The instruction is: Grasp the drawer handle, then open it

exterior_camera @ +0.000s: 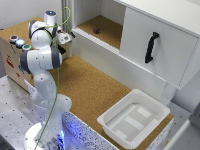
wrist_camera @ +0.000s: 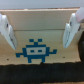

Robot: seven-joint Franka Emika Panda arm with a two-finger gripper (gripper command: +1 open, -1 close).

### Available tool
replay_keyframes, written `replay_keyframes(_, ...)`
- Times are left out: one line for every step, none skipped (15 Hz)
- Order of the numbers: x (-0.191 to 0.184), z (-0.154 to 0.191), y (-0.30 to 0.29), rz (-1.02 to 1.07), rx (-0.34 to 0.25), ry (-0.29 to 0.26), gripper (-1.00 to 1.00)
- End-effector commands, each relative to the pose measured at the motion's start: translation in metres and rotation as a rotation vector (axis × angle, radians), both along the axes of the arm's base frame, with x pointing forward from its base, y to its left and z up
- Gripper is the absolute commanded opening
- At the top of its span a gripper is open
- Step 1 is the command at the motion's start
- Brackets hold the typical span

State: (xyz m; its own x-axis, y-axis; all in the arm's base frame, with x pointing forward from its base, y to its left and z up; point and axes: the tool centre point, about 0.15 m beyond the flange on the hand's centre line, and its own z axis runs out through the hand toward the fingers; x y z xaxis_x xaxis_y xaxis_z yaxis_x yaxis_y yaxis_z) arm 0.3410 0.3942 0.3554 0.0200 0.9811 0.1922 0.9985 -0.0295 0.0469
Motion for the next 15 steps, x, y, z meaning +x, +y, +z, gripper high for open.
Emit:
replay_keyframes(0.026,-0.02,0.004,0.016,-0.045,-0.01,-1.0)
replay_keyframes(0.028,-0.027,0.005,0.019,-0.058,-0.018,-1.0)
replay_keyframes(0.029,-0.031,0.005,0.023,-0.064,-0.027,-1.0)
replay_keyframes(0.031,-0.034,0.004,0.019,-0.071,-0.031,-1.0)
replay_keyframes(0.034,-0.036,0.003,0.011,-0.074,-0.032,-1.0)
replay_keyframes(0.037,-0.038,0.002,0.005,-0.078,-0.03,-1.0)
replay_keyframes(0.039,-0.04,0.002,0.0,-0.081,-0.032,-1.0)
replay_keyframes(0.042,-0.04,0.001,-0.007,-0.079,-0.032,-1.0)
replay_keyframes(0.043,-0.04,0.0,-0.008,-0.08,-0.041,-1.0)
replay_keyframes(0.045,-0.039,-0.002,-0.01,-0.081,-0.045,-1.0)
replay_keyframes(0.047,-0.038,-0.003,-0.012,-0.081,-0.043,-1.0)
replay_keyframes(0.048,-0.037,-0.006,-0.012,-0.082,-0.049,-1.0)
replay_keyframes(0.049,-0.036,-0.009,-0.008,-0.085,-0.049,-1.0)
replay_keyframes(0.048,-0.036,-0.014,-0.007,-0.092,-0.049,-1.0)
replay_keyframes(0.047,-0.037,-0.019,-0.005,-0.1,-0.049,-1.0)
